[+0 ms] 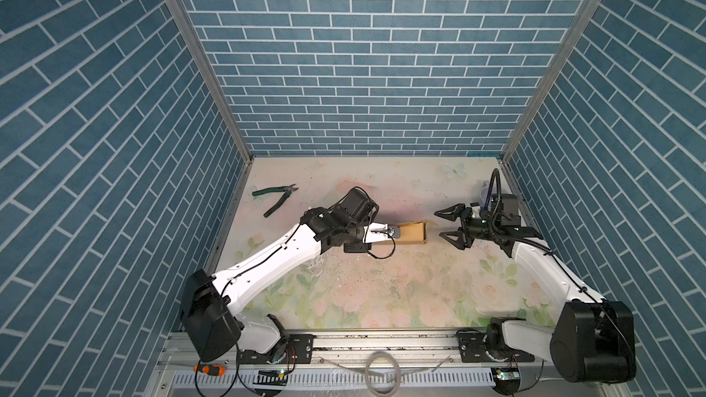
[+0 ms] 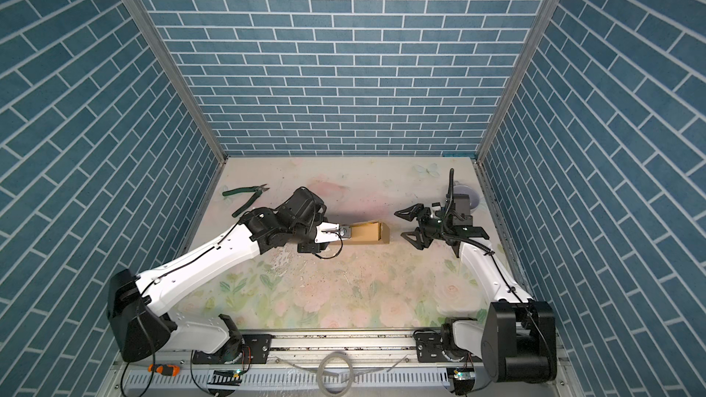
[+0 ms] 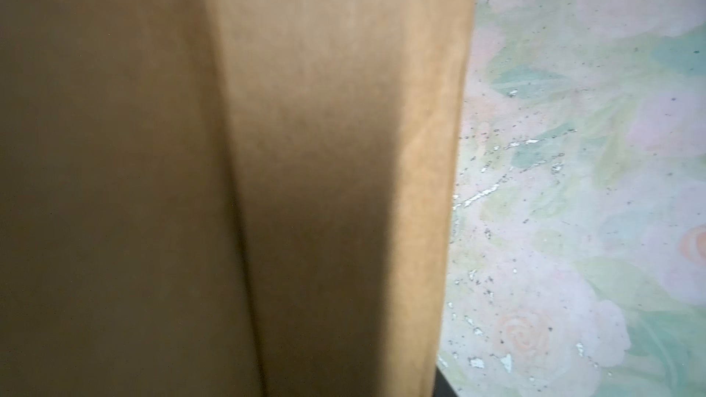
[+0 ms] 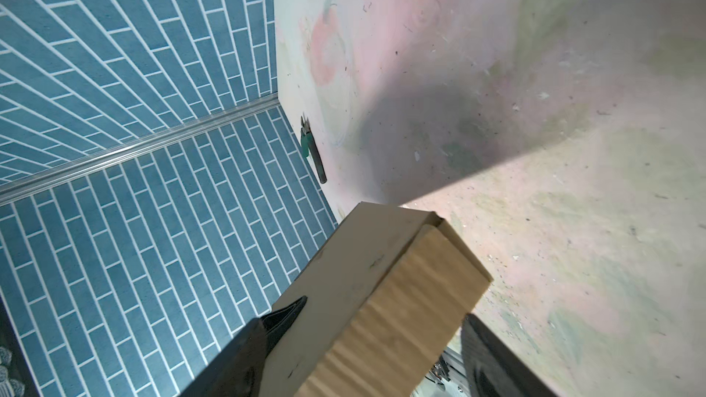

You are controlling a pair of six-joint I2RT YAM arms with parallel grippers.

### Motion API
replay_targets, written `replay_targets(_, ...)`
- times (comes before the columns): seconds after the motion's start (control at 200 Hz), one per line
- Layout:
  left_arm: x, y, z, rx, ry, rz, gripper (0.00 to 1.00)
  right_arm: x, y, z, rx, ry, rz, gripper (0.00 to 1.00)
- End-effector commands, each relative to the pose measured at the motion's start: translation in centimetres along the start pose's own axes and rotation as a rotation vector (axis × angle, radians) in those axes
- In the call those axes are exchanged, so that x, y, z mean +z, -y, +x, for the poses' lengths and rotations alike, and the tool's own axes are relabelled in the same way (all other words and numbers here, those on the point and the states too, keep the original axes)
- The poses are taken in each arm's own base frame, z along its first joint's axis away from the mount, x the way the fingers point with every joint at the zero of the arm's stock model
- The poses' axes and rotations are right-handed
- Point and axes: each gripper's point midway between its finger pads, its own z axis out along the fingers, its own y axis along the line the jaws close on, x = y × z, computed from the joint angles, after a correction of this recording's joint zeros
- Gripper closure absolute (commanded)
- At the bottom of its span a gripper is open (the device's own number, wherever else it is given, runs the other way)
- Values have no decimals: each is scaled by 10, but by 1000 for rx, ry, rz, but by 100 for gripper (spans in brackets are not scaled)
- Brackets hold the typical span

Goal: Fold the paper box
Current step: 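Stand the closed box on its side with the left gripper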

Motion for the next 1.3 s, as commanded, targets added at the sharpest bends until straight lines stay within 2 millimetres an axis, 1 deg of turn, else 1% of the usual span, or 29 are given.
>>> replay_targets(0.0, 12, 6, 3, -46, 30, 68, 67, -1, 5, -5, -37, 18, 25, 20)
replay_targets(0.205, 32, 3, 9, -15, 7, 100, 66, 2, 14, -7, -25, 26, 41, 21)
replay_targets(0.28, 38, 6, 12, -8, -3, 114, 62, 2, 14, -8, -25, 26, 41, 21)
replay_targets(0.34, 44, 5, 16, 10, -29, 108, 58, 3, 14, -9, -28, 28, 41, 21)
replay_targets(0.42, 47, -1, 14, 13, -43, 110, 54, 3, 14, -10, -28, 30, 45, 21)
replay_targets(0.575, 55, -6, 11, 48, -48, 127, 54, 3, 14, -12, -47, 35, 47, 21)
replay_targets(0.63, 54, -3, 12, 54, -70, 163, 56, 0, 13, -11, -78, 37, 65, 21)
replay_targets(0.75, 39, 10, 9, 9, -105, 314, 54, -11, 15, -11, -178, 70, 157, 21)
replay_targets(0.81, 37, 8, 7, -1, -115, 339, 55, -14, 16, -12, -204, 84, 175, 21)
replay_targets(0.885, 36, 5, 3, -22, -92, 373, 55, -12, 17, -13, -209, 85, 176, 21)
replay_targets(0.965, 38, 4, 2, -16, -98, 417, 54, -10, 15, -14, -214, 74, 167, 22)
replay_targets(1.065, 49, -1, 5, -16, -139, 439, 52, -12, 12, -15, -246, 82, 172, 22)
replay_targets(1.16, 55, -7, 4, -25, -154, 430, 47, -16, 11, -17, -285, 98, 203, 22)
replay_targets(1.295, 57, -17, 2, -14, -142, 368, 35, -18, 14, -20, -301, 108, 228, 22)
